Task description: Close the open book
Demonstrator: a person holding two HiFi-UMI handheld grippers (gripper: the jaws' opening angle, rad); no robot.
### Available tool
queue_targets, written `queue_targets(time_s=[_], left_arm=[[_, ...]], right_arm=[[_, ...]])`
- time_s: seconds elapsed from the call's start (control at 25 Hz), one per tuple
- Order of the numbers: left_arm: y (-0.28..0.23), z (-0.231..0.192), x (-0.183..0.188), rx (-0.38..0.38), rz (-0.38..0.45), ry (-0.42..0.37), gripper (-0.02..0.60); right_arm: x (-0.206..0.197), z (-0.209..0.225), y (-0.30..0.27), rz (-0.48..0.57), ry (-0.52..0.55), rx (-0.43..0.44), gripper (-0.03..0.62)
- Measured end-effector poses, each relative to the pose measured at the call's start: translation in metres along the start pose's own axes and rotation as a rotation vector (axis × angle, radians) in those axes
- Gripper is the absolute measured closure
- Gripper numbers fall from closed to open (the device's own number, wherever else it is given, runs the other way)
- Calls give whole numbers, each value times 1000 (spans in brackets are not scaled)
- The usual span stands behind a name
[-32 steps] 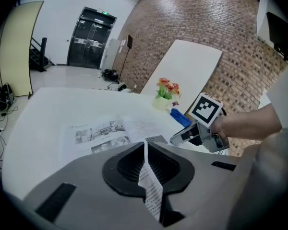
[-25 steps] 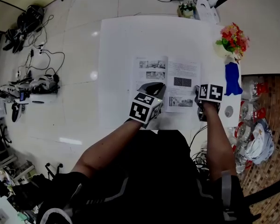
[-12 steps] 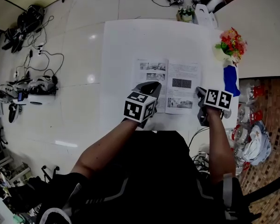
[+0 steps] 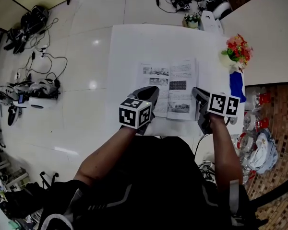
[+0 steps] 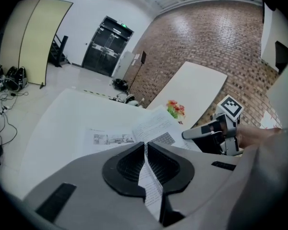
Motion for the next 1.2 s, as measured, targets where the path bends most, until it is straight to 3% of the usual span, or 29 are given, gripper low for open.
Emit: queue_targets(time_s=[0.28,0.76,1.2], left_arm=[[30,-9,2,34,60,26,574],[99,-36,-5,126,180,94,574],[145,-56,-16,182,237,140,574]], right_arm=[[6,-54,-17,-31,84,76,566],[-3,-117,-69,-118,253,46,563],[-29,-171,-112,-185,377,54,560]])
Point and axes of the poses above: the fingertips, and each gripper's own axes: y backward along the fingers, z to its right, x out of its top, the point moved 4 cm from there along y, backward along the fingers, and after that the axes turned 8 degrees about -x, right-handed, at the moved point
